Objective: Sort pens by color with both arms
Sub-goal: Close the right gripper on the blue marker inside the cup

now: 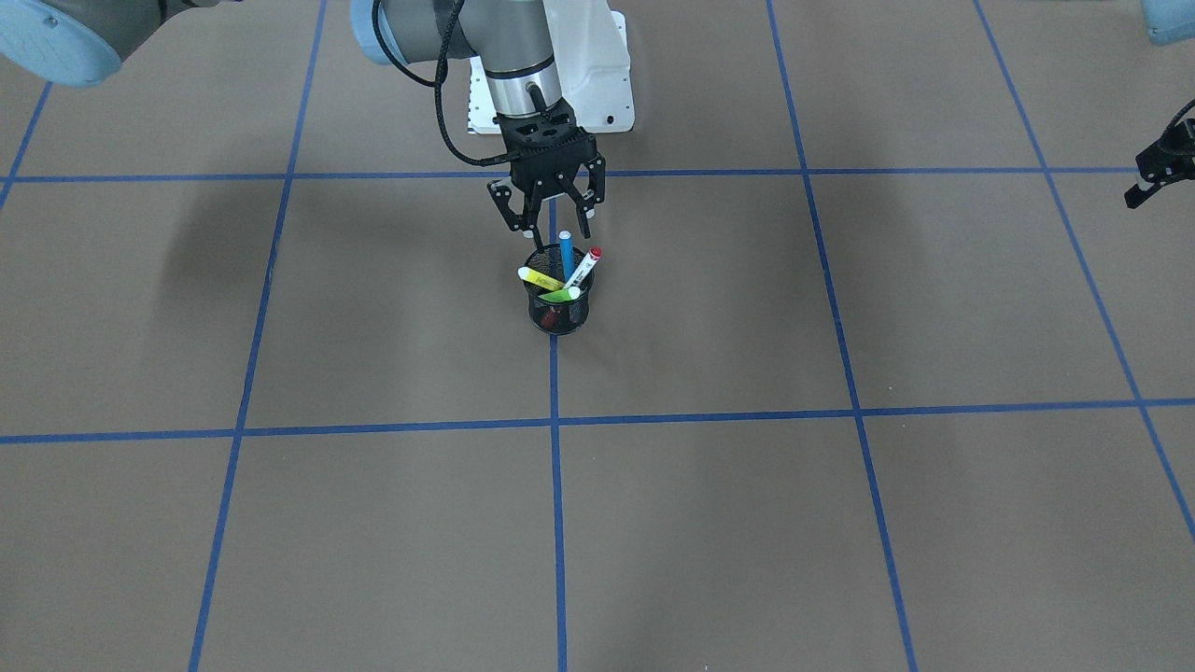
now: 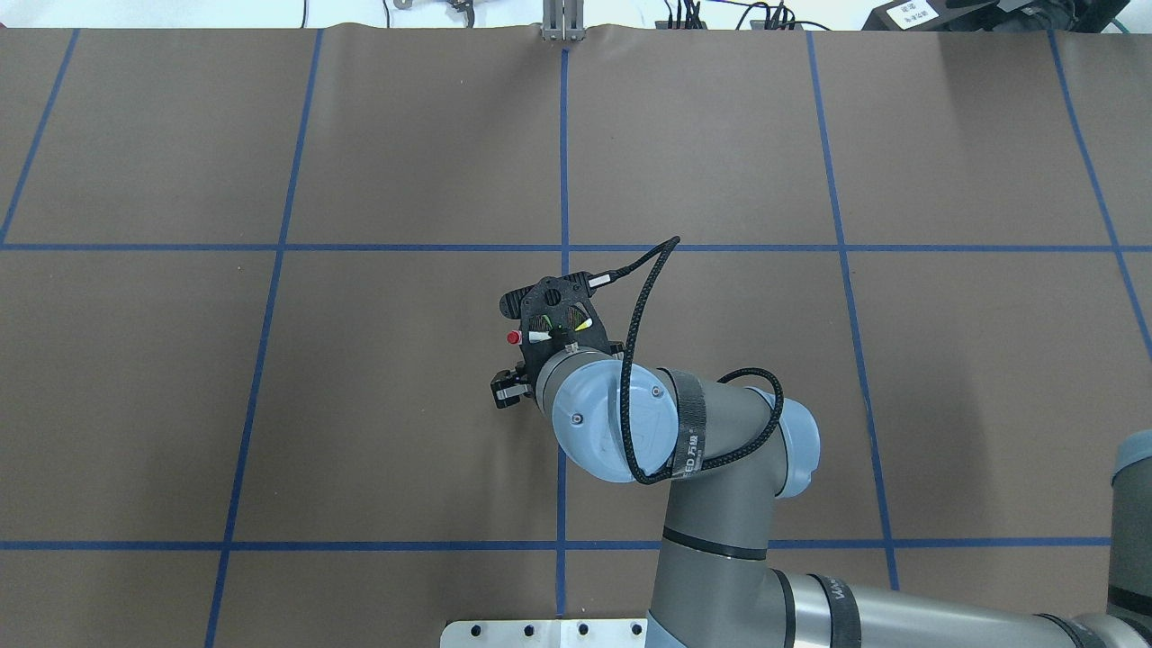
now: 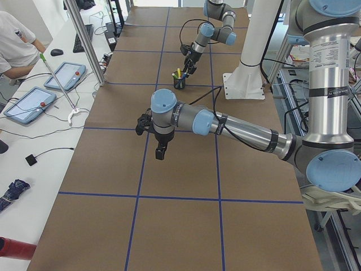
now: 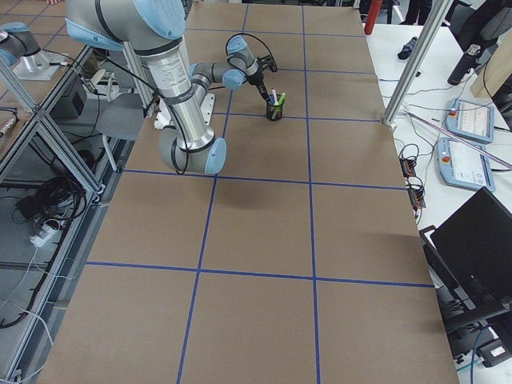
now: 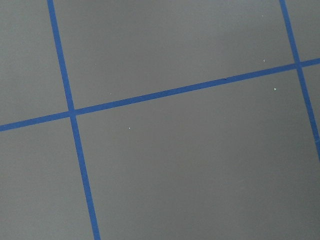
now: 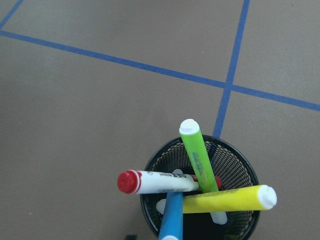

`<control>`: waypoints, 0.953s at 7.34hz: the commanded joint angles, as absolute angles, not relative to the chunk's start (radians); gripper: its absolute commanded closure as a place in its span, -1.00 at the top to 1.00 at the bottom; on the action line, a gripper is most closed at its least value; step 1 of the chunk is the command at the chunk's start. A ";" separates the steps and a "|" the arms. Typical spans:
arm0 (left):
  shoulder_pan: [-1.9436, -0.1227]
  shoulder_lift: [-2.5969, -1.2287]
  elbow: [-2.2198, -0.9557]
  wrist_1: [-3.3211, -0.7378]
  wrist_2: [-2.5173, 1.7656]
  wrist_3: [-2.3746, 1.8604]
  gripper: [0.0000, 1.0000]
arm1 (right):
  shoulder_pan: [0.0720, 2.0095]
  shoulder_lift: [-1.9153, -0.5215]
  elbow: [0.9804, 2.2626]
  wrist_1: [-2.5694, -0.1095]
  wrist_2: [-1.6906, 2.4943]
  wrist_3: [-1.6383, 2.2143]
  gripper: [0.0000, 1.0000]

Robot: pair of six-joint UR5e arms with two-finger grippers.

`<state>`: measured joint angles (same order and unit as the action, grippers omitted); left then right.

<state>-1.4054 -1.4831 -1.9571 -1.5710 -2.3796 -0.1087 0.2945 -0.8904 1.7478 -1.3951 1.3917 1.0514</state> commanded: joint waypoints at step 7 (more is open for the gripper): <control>-1.405 -1.485 -1.970 -1.572 -2.381 -0.110 1.00 | 0.363 -0.908 1.865 -1.423 1.463 1.046 -1.00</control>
<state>-1.4051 -1.4835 -1.9679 -1.5711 -2.3807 -0.1092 0.3390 -0.8993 1.8077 -1.3872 1.4295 1.0451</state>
